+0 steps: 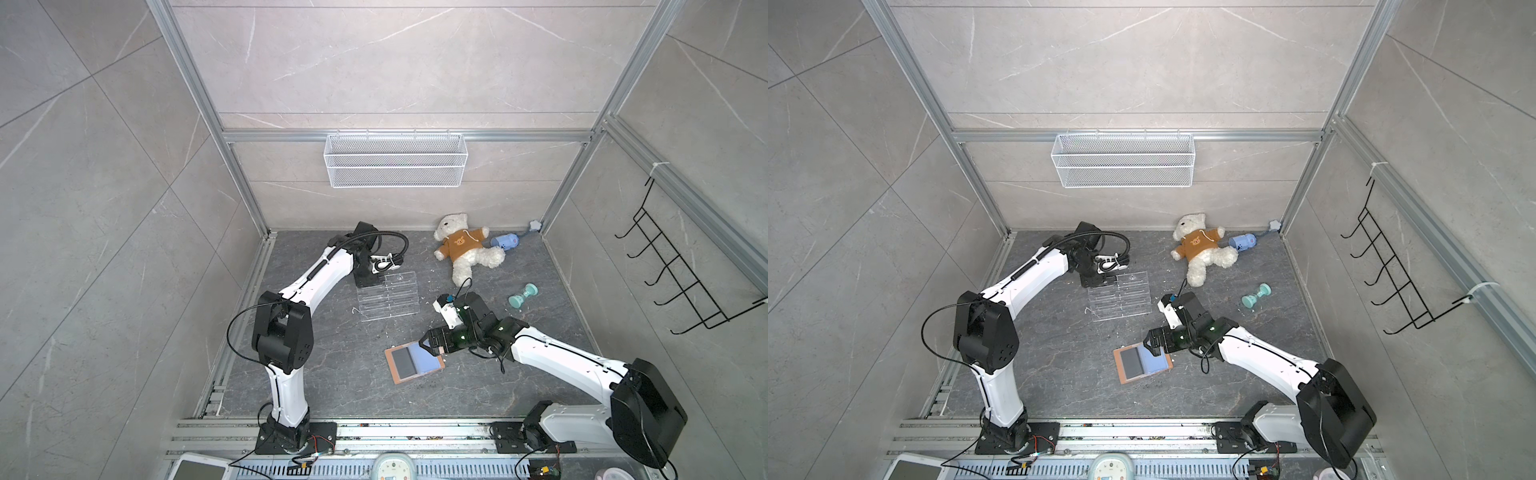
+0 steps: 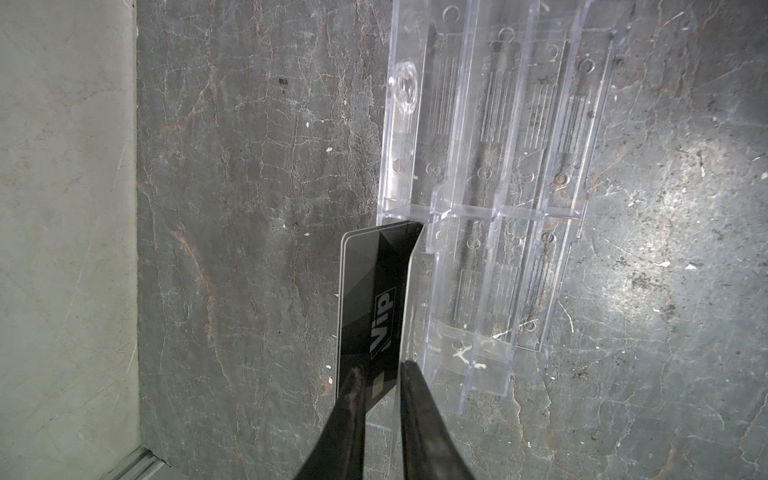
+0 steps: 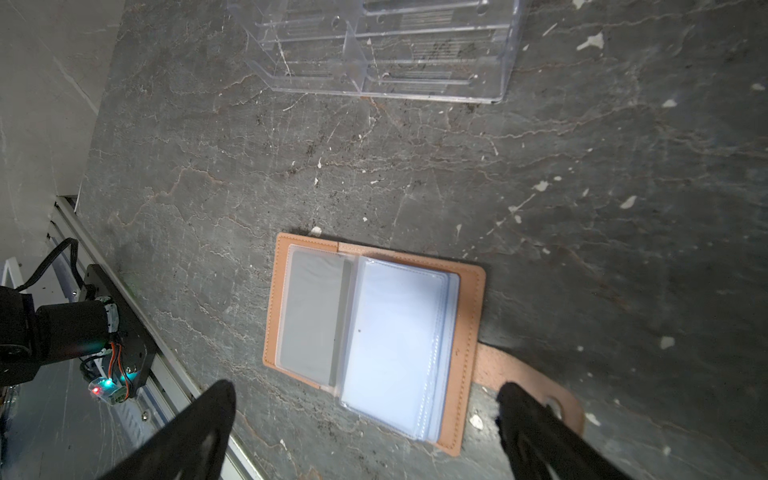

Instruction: Take the credit cards out of the card holder

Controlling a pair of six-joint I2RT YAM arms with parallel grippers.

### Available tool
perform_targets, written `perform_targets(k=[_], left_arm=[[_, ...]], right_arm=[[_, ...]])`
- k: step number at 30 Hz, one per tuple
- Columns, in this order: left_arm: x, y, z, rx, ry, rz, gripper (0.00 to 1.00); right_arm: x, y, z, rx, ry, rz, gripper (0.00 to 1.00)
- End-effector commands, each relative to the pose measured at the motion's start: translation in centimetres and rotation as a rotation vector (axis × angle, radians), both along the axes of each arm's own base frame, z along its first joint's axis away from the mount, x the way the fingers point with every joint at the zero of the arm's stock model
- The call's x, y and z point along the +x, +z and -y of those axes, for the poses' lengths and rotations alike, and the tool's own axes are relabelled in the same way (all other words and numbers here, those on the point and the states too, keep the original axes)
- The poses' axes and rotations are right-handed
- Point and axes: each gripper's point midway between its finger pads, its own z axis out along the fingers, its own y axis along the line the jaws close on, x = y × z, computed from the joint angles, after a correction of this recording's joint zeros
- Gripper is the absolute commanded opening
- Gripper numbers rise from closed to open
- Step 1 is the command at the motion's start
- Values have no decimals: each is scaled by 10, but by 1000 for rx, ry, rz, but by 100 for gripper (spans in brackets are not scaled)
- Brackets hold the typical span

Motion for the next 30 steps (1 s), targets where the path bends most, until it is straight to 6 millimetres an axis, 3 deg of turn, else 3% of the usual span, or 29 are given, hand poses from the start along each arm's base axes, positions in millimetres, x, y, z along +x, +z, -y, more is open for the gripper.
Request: perform_targets(k=[1, 6, 14, 25, 30], left_arm=[[8, 6, 0, -1, 23, 22, 20], [18, 7, -5, 23, 58, 63, 21], [34, 24, -9, 32, 108, 157, 25], [36, 123, -13, -176, 259, 405, 35], [20, 173, -19, -371, 352, 531, 57]], right_arm=[[0, 4, -3, 8, 18, -1, 100], [-1, 5, -4, 12, 21, 0, 100], [-2, 8, -4, 21, 24, 1, 100], [-1, 14, -1, 24, 9, 26, 100], [-1, 17, 2, 20, -3, 40, 100]])
